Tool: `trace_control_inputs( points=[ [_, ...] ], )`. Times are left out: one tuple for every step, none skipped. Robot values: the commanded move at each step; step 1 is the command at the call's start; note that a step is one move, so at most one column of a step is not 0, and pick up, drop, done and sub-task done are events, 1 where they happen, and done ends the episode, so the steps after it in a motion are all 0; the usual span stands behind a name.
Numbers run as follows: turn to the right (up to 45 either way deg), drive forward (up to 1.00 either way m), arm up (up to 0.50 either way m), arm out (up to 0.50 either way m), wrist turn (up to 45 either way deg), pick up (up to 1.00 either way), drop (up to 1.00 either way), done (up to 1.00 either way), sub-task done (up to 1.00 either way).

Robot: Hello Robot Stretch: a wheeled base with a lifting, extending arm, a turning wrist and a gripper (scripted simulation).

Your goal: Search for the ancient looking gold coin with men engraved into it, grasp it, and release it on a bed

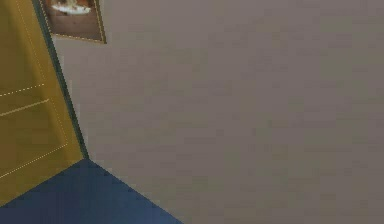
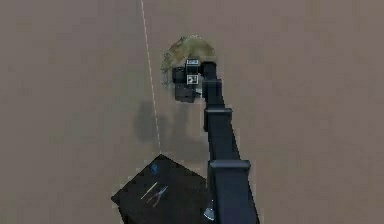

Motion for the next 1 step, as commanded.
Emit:
trace_control_inputs(
  points=[
    [0.0, 0.0, 0.08, 0.0, 0.0, 0.0, 0.0, 0.0, 0.0]
  ],
)
